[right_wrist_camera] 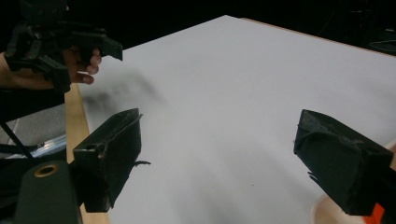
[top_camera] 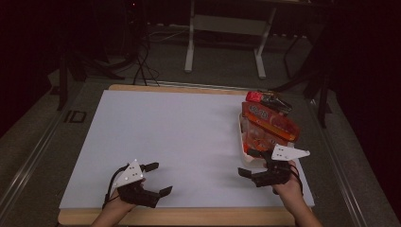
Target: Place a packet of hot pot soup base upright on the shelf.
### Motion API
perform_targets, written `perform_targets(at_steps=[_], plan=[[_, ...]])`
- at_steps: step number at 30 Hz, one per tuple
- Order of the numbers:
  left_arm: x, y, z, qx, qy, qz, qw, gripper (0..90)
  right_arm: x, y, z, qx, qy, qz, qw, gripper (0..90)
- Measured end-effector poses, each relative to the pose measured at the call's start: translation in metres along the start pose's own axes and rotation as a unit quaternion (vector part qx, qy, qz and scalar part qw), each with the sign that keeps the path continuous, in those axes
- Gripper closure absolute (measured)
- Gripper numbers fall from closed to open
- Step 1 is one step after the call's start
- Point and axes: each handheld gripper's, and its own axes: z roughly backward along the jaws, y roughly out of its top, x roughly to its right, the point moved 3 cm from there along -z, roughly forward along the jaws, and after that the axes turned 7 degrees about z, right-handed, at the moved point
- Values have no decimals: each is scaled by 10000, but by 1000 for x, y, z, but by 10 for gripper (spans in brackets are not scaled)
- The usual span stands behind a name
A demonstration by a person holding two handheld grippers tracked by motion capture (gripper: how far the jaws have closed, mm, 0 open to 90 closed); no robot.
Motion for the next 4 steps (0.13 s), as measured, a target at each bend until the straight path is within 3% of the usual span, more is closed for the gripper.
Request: perform_targets(at_steps=[4], plan=[[1, 0, 0, -6, -11, -37, 10000, 73, 0, -2, -2, -15, 30, 18, 10000, 148]])
